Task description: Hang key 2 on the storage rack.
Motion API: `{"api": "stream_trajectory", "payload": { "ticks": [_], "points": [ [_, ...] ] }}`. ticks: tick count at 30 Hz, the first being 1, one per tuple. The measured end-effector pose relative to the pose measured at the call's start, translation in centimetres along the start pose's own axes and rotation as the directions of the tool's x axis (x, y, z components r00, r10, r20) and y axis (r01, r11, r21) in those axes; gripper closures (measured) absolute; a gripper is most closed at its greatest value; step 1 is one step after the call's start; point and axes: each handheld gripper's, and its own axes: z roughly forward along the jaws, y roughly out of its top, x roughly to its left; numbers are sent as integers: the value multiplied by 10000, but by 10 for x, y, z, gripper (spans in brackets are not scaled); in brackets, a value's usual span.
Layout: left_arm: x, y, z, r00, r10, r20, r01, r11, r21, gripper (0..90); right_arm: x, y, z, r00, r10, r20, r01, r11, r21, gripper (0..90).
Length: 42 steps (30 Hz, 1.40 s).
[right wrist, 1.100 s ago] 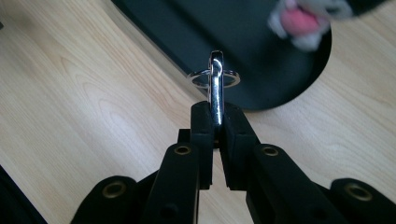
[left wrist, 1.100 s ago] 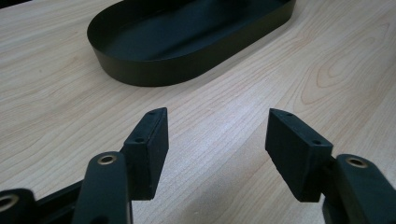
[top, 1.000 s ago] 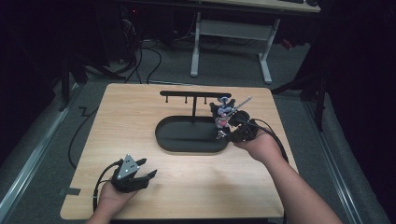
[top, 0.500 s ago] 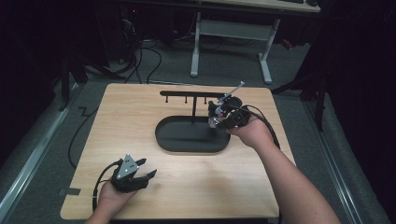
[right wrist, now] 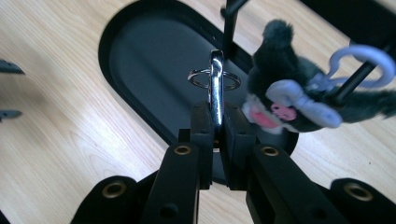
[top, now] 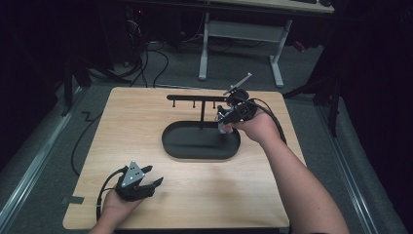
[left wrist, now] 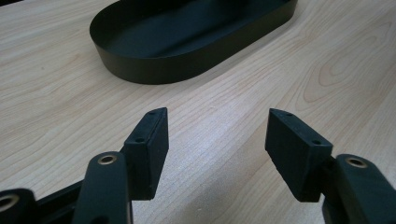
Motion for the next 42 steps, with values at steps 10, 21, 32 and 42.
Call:
{"api": "stream_trajectory", "payload": {
  "ticks": [10,21,32,42],
  "points": [
    [1,0,0,10000,22,26,-22,9999,109,403,-2,22,-10,9998,147,151,-141,9992,-368,851],
    [1,0,-1,10000,10,8,-10,10000,76,403,-15,30,1,9976,518,462,-501,9981,-367,850],
    [-1,0,1,9999,52,143,-55,9998,205,404,-18,9,20,9957,917,128,-912,9953,-309,846],
    [-2,-1,4,9998,108,160,-113,9994,323,403,-19,4,48,9912,1275,-367,-1292,9905,-467,786]
  ]
}}
